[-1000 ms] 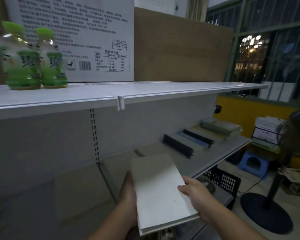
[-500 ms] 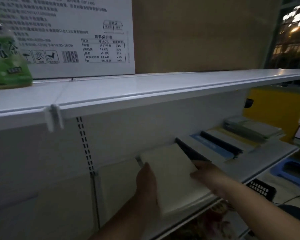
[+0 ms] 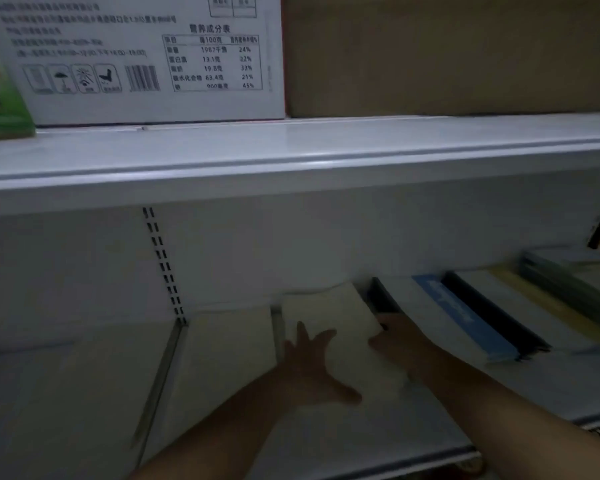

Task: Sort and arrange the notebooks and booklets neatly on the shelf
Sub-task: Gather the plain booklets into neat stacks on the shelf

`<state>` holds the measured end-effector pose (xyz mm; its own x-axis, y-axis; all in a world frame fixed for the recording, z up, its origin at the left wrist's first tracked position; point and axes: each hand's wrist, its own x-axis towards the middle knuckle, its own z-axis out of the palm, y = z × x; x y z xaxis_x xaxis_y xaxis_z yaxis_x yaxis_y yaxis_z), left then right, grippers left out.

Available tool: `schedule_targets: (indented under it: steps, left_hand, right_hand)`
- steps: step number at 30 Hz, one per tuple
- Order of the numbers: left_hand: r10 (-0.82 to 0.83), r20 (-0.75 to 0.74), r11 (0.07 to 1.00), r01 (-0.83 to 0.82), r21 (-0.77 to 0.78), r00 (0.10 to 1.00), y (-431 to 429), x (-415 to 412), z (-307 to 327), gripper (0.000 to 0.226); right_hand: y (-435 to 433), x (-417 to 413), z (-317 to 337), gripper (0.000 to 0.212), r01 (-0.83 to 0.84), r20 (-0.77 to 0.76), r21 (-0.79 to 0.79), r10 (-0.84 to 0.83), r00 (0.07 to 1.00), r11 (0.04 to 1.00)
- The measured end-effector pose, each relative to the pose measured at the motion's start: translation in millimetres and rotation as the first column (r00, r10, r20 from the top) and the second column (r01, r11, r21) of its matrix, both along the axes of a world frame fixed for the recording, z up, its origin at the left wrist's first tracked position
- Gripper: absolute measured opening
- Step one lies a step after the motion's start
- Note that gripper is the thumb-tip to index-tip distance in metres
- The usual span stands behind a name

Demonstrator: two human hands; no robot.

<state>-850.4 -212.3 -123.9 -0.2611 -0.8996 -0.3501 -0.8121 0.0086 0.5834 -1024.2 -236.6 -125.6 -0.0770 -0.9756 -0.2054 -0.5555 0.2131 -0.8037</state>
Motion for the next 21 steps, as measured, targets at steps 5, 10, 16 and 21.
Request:
schedule_targets:
  steps: [5,10,16,21]
  left_hand:
    - [-0.116,0.296,0.990,0.133,-0.037,0.948,-1,-3,-8,0.118]
    - [-0.162,0.331,0.981,0.188,-0.049,0.930,-9,6,-3,0.124]
    - [-0.156,0.410,0.970,0.219,-0.110,0.899,-12,4,0,0.122]
    - [-0.090,0.315,0.986,0.128,-0.102,0.945,-1,3,-5,0.114]
  right_hand:
    - [-3,-3,5,0.042,-0.135,-0.117,0.014,0.135,0.984,0.991]
    - [-3,8,-5,0.055,-0.257,-0.228,0.095,0.273,0.935,0.962]
    - [0,24,-37,0.060,-0.221,-0.552,-0.033,0.167,0.817,0.975]
    - [4,24,-40,0.058,-0.209,-0.654,-0.066,0.116,0.748,0.976]
